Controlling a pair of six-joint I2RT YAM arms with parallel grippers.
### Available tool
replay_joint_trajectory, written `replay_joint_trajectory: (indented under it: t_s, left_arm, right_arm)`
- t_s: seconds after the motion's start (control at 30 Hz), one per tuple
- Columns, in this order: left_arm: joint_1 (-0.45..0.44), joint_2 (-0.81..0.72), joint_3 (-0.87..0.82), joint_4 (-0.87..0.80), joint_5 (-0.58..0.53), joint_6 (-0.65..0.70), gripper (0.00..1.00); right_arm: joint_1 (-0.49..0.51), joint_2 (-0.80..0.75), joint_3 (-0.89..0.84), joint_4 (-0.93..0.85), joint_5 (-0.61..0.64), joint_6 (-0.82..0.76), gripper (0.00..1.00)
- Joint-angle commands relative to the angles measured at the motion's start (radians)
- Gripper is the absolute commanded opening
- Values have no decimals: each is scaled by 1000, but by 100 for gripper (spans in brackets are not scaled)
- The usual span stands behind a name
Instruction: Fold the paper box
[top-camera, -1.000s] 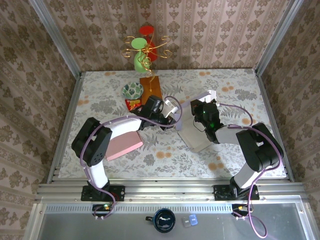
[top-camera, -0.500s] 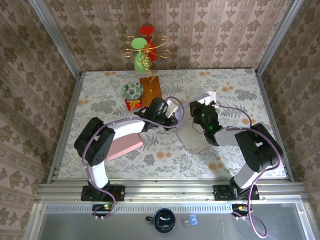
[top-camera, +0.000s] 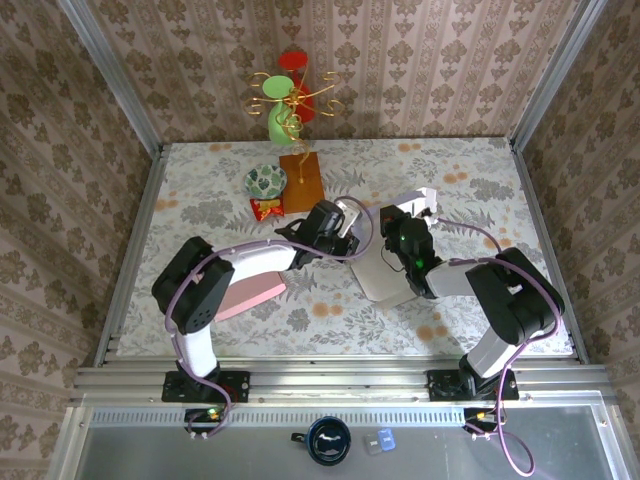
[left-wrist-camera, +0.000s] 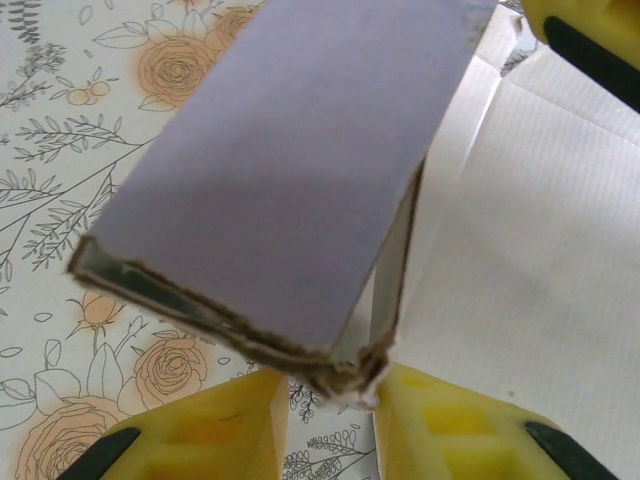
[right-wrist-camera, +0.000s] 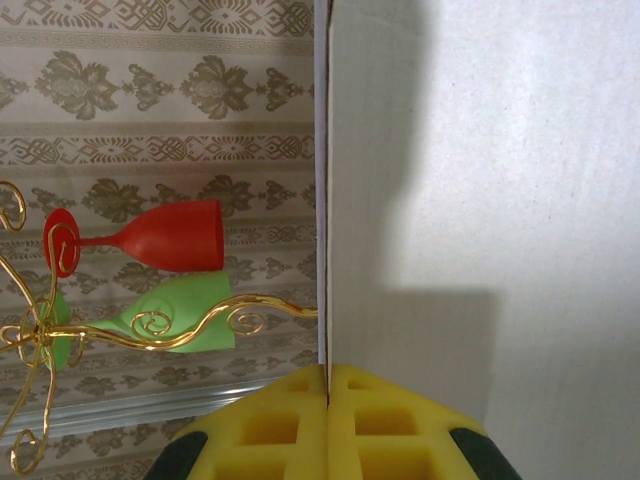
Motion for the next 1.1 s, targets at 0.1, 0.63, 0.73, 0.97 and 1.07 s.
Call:
replay_joint_trajectory:
  t_s: [0.1,0.63,0.73,0.97,1.07]
  left_arm:
    - [-15,41,-17,50,-137,-102,31]
    - [-79,95,8,74,-312,-205,30]
    - [-87,106,13,85,-319,-214,29]
    - [-111,124,56,34,-400,-257,22]
    - [-119,129,74,-1,-444,-299,18]
  right_arm:
    - [20,1,-23,-23,17,19,0]
    - [28,-14,-44,-25,29,50,0]
    - [28,-19,-48,-29,29,53,0]
    - [28,-33,-52,-48,30,62,0]
    - [29,-35,-49,-55,31,62,0]
